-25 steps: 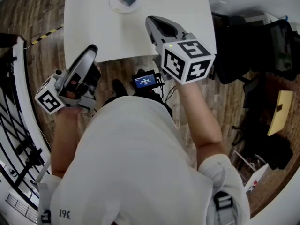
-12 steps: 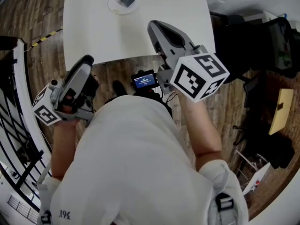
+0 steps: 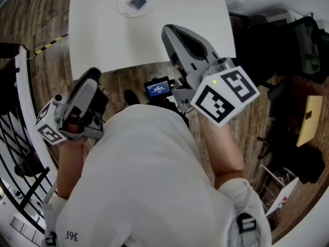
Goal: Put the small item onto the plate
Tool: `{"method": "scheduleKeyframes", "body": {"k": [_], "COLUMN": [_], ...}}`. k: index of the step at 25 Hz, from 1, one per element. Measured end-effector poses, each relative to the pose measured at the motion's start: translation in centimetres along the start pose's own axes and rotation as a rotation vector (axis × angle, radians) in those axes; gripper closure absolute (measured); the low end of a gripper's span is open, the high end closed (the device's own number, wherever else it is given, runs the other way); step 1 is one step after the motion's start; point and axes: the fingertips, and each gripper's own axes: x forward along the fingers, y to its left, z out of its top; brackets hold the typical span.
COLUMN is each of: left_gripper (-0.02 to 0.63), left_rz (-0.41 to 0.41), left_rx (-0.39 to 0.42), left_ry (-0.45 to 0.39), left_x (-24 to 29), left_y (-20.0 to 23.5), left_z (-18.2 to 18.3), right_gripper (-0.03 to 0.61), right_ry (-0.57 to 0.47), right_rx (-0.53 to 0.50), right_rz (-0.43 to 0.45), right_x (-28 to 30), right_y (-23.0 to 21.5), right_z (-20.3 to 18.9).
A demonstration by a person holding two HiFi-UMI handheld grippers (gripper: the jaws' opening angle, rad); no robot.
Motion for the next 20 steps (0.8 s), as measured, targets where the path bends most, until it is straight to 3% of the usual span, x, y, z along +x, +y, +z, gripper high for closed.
{"method": "scheduleKeyframes", "body": {"k": [20], "left_gripper": [0.518], "left_rz": [-0.015], "left_rx": [-0.006], "left_ry": [0.027], "left_x": [0.8], "left_y": [0.5], "left_z": [0.2], "right_gripper": [0.577], "right_ry": [-0.035], "right_rx": [-0.047], "right_rz": [-0.003], "right_x": [-1.2], "right_y": [1.2], "right_z": [1.4]}}
